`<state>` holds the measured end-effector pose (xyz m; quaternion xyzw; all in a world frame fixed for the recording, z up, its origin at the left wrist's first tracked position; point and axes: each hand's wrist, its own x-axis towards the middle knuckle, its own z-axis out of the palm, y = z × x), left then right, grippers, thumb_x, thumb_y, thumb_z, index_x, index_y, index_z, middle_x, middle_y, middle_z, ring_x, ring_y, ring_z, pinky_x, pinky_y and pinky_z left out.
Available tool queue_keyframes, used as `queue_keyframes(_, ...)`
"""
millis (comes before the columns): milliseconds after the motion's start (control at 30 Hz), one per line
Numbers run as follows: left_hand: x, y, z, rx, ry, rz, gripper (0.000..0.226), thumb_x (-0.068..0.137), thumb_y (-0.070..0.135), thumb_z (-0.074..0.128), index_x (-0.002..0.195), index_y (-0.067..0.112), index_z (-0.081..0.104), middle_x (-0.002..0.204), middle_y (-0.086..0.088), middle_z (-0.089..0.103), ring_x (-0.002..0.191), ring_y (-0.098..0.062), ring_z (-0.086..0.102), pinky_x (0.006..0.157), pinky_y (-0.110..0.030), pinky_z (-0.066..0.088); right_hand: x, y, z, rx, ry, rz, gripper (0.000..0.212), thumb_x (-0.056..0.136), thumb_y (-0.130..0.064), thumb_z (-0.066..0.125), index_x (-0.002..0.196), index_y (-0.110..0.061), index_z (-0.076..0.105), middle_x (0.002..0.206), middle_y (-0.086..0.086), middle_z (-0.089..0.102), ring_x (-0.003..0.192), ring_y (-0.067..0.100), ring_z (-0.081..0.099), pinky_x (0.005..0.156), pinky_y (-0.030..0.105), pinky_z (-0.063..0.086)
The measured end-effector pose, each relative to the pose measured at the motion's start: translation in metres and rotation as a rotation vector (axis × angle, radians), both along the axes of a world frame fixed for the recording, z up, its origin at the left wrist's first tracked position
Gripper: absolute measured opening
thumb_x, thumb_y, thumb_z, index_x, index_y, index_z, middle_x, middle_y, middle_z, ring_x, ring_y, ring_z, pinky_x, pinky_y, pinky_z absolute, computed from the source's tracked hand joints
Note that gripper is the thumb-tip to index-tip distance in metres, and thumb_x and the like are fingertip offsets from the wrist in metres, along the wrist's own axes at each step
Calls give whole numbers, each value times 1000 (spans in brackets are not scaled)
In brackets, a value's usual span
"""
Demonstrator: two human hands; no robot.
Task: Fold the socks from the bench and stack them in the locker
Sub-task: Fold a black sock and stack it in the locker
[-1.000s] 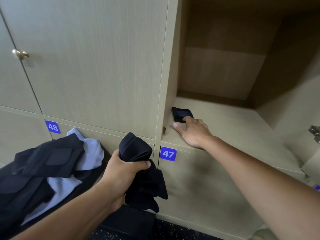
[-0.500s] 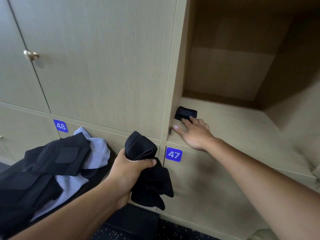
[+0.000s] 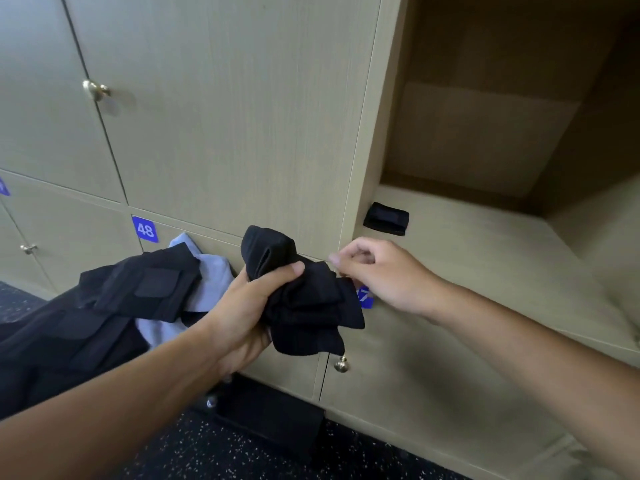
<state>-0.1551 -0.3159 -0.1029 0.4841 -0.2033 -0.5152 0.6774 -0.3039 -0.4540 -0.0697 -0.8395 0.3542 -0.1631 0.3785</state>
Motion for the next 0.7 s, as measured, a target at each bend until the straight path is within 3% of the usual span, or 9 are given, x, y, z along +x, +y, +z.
queue_keyframes(100, -4, 0, 4, -25, 52, -26, 48, 97, 25, 65, 138, 3, 56, 132, -22, 66, 121, -35, 66, 93, -44, 59, -4, 16, 3, 132, -39, -17, 39, 86, -63, 67, 102, -27, 70, 103, 0, 73, 94, 15, 67, 87, 35, 53)
queue_keyframes(167, -9, 2, 6, -38, 89, -42, 44, 98, 27, 62, 134, 2, 59, 128, -21, 69, 118, -35, 68, 89, -43, 61, -5, 22, 3, 238, -78, -59, 40, 87, -57, 70, 104, -21, 72, 104, -2, 75, 102, 14, 68, 96, 32, 51)
queue_keyframes(267, -20, 5, 11, -87, 125, -95, 30, 98, 29, 58, 106, 6, 76, 113, -19, 75, 104, -31, 75, 89, -44, 61, -4, 29, -1, 366, -127, -87, 42, 88, -50, 73, 100, -10, 77, 98, 4, 79, 100, 21, 73, 104, 41, 51)
queue_keyframes(333, -25, 6, 16, -110, 163, -131, 38, 98, 34, 55, 85, 11, 83, 112, -16, 76, 104, -28, 75, 93, -45, 59, -4, 28, -5, 404, -185, -147, 40, 89, -42, 74, 101, -3, 75, 99, 10, 78, 101, 27, 73, 105, 45, 51)
queue_keyframes(467, -27, 10, 22, -153, 195, -153, 49, 103, 40, 47, 111, 3, 78, 126, -18, 71, 117, -30, 70, 98, -46, 55, -3, 24, -8, 469, -259, -221, 34, 95, -35, 68, 104, -3, 71, 108, 11, 75, 111, 30, 67, 109, 47, 45)
queue_keyframes(600, -31, 12, 25, -122, 148, -123, 44, 97, 35, 57, 129, 6, 66, 125, -17, 72, 116, -31, 70, 97, -49, 55, -4, 18, -8, 524, -362, -327, 24, 104, -36, 53, 110, -15, 62, 120, 8, 69, 115, 29, 63, 109, 48, 45)
queue_keyframes(700, -32, 11, 19, -58, 38, -81, 48, 89, 23, 70, 134, 10, 62, 124, -16, 72, 114, -32, 71, 91, -49, 60, -8, 17, -5, 571, -418, -379, 30, 104, -41, 48, 119, -18, 59, 119, 5, 70, 111, 28, 66, 105, 49, 49)
